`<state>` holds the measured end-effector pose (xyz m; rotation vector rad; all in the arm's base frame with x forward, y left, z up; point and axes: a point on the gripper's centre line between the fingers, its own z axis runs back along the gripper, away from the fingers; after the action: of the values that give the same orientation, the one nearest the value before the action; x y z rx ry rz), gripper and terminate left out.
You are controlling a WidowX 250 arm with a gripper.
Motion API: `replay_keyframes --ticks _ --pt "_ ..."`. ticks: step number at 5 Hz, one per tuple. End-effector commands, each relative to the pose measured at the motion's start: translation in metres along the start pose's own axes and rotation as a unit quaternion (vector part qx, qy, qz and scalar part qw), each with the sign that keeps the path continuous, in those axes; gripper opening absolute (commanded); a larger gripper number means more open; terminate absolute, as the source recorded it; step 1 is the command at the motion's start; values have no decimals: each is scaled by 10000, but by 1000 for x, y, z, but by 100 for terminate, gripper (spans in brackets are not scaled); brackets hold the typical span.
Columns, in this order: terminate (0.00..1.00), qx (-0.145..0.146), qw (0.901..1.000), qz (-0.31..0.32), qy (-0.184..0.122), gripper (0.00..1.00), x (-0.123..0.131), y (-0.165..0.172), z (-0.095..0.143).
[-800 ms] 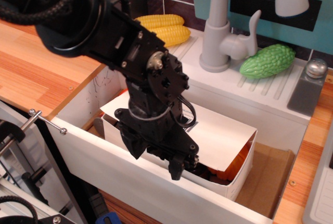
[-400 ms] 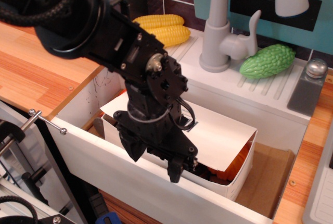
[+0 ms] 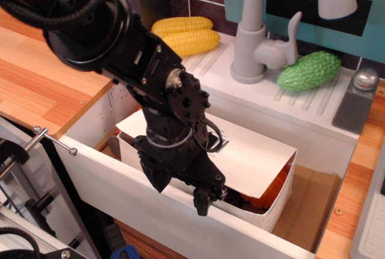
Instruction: Open white1fbox flap
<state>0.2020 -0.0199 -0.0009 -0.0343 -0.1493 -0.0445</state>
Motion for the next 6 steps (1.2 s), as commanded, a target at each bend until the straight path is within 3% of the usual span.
replay_keyframes --ticks 1,5,6 --pt "0 -116 9997 -146 -161 100 15 4 -1" --pt "0 -166 9983 -552 45 100 52 4 20" --pt "0 18 9978 -661 10 100 61 1 35"
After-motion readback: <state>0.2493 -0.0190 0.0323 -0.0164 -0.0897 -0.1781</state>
